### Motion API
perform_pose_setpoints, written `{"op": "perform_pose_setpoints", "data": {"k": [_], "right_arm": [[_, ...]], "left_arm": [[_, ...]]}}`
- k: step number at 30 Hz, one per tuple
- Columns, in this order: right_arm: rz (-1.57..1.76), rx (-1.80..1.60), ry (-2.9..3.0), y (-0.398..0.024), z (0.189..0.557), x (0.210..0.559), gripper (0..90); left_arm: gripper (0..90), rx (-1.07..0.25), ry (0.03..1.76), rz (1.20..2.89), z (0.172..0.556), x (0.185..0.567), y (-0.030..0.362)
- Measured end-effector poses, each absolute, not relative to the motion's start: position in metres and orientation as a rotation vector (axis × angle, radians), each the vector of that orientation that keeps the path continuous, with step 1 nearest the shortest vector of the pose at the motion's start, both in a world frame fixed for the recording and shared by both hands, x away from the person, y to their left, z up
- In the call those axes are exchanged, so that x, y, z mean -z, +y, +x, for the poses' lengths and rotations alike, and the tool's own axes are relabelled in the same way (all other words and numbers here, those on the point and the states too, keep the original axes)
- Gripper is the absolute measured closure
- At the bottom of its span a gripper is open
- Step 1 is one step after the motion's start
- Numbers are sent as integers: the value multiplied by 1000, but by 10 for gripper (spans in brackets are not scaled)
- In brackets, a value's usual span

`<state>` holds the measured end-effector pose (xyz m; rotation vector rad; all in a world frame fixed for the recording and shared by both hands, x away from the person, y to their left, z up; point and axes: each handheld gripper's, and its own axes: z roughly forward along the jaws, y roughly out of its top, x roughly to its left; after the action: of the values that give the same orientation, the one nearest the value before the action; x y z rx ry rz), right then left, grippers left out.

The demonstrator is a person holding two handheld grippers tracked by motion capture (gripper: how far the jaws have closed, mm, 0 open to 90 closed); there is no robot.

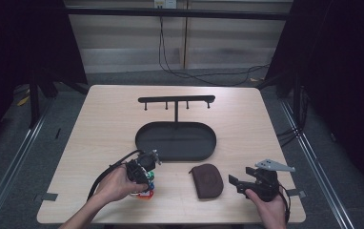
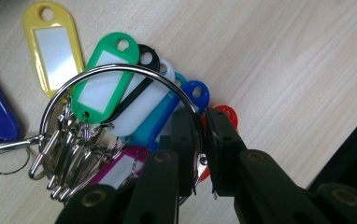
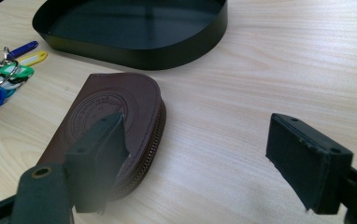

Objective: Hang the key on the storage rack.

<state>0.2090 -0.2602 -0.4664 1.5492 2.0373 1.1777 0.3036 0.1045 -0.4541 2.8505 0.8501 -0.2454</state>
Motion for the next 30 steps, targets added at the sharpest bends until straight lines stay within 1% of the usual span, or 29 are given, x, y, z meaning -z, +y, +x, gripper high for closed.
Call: {"op": "perform_pose_setpoints", "data": {"k": [5, 6, 8, 11, 12, 15, 16, 17, 19, 21, 30], "right_arm": [[1549, -1177, 2037, -260, 209, 466, 202], [1550, -1179, 2037, -260, 209, 467, 203], [1552, -1175, 2040, -261, 209, 467, 203], [1549, -1174, 2044, -261, 210, 467, 204], [1549, -1173, 2043, -260, 210, 467, 204], [1550, -1173, 2042, -260, 210, 467, 204], [1547, -1174, 2039, -260, 209, 467, 204], [1547, -1174, 2039, -260, 209, 467, 204], [1549, -1173, 2035, -261, 209, 467, 204], [1549, -1171, 2037, -261, 210, 467, 204], [1550, -1170, 2036, -261, 210, 467, 204]], "left_arm": [[828, 243, 847, 2868, 305, 458, 100], [761, 259, 855, 2859, 305, 461, 99], [755, 261, 854, 2860, 304, 461, 98], [717, 228, 869, 2853, 303, 460, 95], [717, 210, 875, 2851, 302, 461, 94], [744, 150, 870, 2876, 298, 460, 91], [805, 126, 868, 2880, 297, 460, 90], [805, 112, 850, 2889, 297, 460, 89], [823, 113, 853, 2890, 296, 460, 88], [870, 124, 817, 2904, 296, 460, 88], [872, 186, 796, 2913, 299, 451, 94]]}}
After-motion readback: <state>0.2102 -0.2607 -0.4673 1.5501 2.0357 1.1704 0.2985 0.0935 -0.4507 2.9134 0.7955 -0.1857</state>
